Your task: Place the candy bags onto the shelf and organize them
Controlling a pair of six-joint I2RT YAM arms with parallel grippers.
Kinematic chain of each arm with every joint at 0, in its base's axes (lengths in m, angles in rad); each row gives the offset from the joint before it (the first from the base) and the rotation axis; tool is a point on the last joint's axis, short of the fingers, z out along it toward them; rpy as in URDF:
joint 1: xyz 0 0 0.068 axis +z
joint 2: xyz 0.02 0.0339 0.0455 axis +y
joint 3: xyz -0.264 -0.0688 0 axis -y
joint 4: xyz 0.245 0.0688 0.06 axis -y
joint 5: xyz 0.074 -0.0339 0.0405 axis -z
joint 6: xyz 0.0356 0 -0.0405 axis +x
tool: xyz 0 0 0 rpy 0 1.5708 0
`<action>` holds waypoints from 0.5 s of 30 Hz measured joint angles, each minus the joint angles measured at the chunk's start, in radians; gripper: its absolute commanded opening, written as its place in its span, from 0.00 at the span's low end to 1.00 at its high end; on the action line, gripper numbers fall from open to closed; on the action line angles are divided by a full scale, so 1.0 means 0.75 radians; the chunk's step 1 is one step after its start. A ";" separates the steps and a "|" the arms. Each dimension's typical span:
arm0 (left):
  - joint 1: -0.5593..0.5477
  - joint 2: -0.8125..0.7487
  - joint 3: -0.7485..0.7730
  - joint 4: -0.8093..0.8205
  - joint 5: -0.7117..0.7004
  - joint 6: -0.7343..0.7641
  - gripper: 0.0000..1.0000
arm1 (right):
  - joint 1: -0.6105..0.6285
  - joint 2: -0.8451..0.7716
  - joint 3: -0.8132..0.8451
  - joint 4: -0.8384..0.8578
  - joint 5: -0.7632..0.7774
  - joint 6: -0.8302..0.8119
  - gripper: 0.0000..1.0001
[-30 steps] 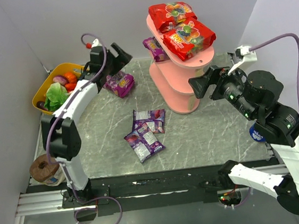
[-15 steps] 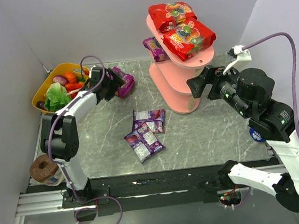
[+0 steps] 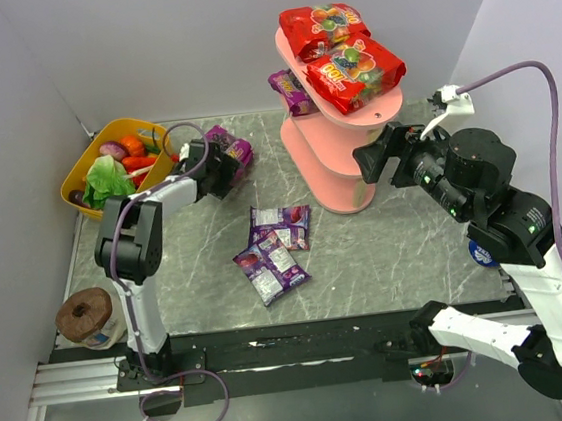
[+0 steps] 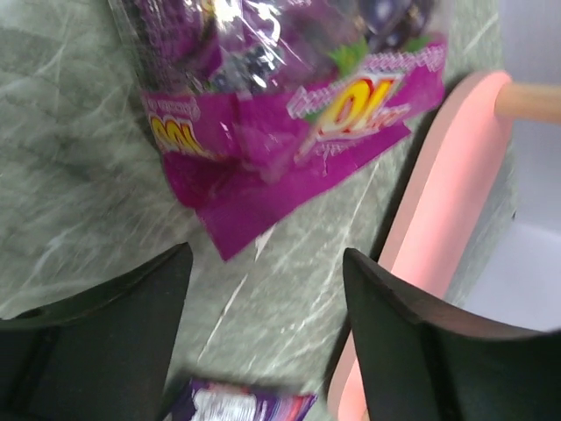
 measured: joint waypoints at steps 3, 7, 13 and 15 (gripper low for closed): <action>-0.006 0.037 0.012 0.030 -0.027 -0.028 0.65 | -0.001 0.000 0.000 -0.005 0.006 -0.001 0.97; -0.006 0.078 0.042 0.052 -0.059 -0.042 0.51 | -0.001 -0.001 0.000 -0.009 0.019 -0.001 0.97; -0.005 0.115 0.068 0.055 -0.073 -0.052 0.26 | -0.001 -0.002 0.000 -0.014 0.026 -0.002 0.97; -0.005 0.117 0.068 0.055 -0.073 -0.048 0.15 | -0.001 -0.002 0.000 -0.015 0.026 -0.006 0.97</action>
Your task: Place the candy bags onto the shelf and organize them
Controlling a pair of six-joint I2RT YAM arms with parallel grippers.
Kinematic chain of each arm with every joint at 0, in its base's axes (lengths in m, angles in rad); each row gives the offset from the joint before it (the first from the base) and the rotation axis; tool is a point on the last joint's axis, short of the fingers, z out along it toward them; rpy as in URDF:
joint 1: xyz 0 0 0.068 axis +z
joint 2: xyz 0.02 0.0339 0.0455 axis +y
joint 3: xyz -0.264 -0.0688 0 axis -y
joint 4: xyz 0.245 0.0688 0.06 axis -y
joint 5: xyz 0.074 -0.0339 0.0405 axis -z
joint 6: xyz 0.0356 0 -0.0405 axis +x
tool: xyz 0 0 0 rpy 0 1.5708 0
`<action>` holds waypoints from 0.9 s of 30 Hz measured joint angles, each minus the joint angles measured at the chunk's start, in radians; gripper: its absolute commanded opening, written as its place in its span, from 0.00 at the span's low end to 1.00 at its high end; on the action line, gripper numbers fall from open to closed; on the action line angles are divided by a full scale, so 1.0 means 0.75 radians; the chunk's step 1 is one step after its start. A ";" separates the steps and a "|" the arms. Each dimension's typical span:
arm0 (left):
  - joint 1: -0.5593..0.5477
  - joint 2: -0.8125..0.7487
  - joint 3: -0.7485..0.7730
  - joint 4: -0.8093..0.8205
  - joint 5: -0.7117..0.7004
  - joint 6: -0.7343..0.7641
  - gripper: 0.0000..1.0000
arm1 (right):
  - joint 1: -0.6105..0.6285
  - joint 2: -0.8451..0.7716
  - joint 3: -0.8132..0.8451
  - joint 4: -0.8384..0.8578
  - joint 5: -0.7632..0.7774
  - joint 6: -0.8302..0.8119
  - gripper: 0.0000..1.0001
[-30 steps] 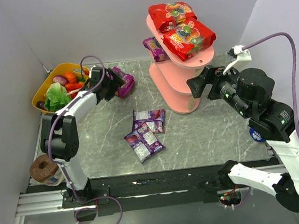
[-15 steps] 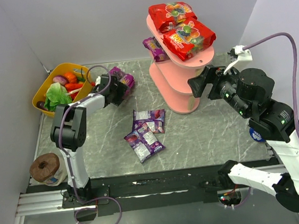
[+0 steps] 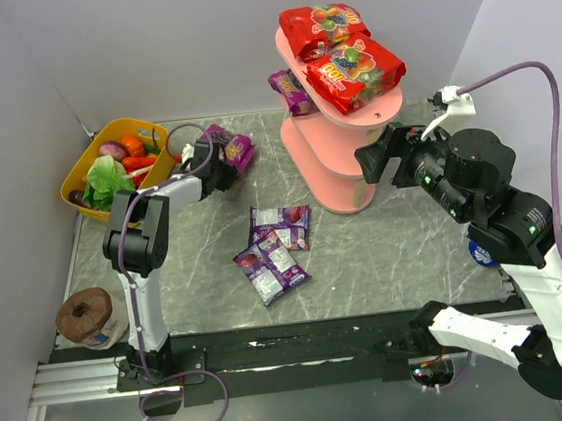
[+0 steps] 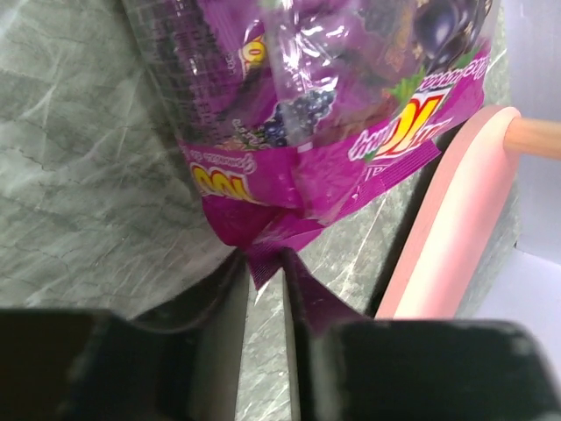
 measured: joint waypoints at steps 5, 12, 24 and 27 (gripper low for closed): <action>0.000 0.000 0.003 -0.001 0.000 0.013 0.01 | -0.002 0.001 0.000 0.001 -0.001 -0.006 0.97; 0.000 -0.011 -0.019 -0.008 0.007 0.071 0.01 | -0.002 0.012 0.001 0.009 -0.015 -0.015 0.97; -0.036 -0.471 -0.568 0.002 0.068 0.351 0.03 | 0.007 0.113 -0.023 0.136 -0.221 -0.087 0.94; -0.039 -0.618 -0.730 0.013 0.104 0.411 0.13 | 0.042 0.120 -0.053 0.178 -0.262 -0.114 0.93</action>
